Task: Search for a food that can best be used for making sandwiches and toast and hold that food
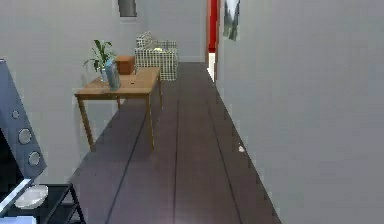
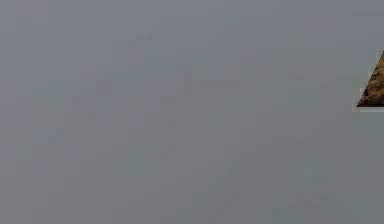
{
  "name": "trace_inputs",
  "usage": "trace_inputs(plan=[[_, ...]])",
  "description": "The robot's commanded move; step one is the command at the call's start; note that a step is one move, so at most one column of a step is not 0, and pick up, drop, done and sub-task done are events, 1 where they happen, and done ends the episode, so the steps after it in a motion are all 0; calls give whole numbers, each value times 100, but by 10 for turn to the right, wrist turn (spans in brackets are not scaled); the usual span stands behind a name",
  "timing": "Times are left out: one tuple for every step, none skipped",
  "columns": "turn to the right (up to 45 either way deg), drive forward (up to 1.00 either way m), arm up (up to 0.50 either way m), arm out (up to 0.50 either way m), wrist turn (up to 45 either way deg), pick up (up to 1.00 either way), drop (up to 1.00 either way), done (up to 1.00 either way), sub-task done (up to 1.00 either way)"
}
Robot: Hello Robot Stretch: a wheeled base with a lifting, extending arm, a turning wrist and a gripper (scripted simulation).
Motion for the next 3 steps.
trace_inputs(plan=[[0,100,0,0,0,0,0,0,0],[0,100,0,0,0,0,0,0,0],[0,100,0,0,0,0,0,0,0]])
